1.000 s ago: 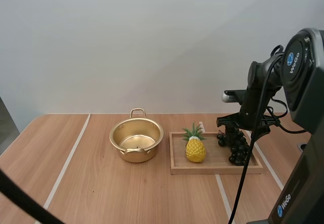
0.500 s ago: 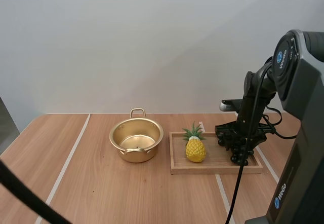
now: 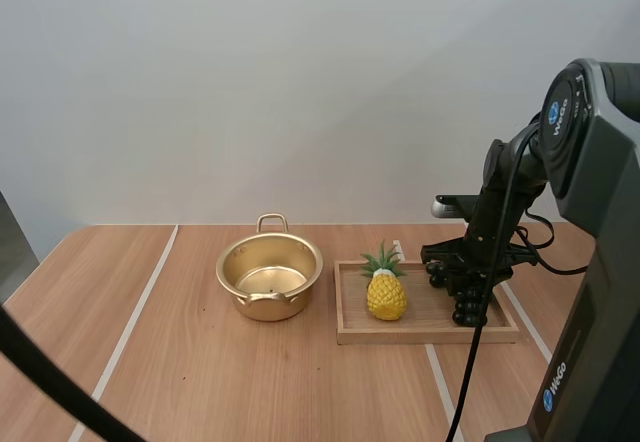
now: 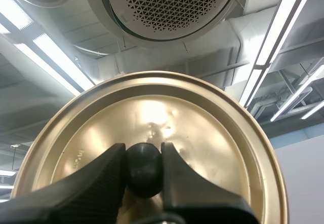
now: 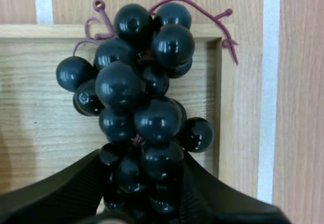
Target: Open the pot, put the grape inside, and close it
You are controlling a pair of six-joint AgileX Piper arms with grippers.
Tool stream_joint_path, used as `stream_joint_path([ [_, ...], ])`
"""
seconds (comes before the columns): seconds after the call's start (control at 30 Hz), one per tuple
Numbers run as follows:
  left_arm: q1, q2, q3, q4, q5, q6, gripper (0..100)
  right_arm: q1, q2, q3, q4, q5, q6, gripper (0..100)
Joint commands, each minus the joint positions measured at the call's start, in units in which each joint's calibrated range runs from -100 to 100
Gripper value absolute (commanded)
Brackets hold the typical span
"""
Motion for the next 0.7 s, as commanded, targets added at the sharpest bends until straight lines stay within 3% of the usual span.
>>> stream_joint_path([
  [0.0,0.02,0.4,-0.2,1.2,0.0,0.1,0,-0.2,-2.6,0.1,1.4,1.8,-1.6,0],
  [0.47,0.02,0.4,-0.2,1.2,0.2,0.1,0,-0.2,-21.2,0.0,5.3,2.3,-6.9,0],
  [0.67,0.02,0.4,-0.2,1.2,3.1,0.1,0,-0.2,-26.8,0.0,8.8,3.9,-12.1,0],
])
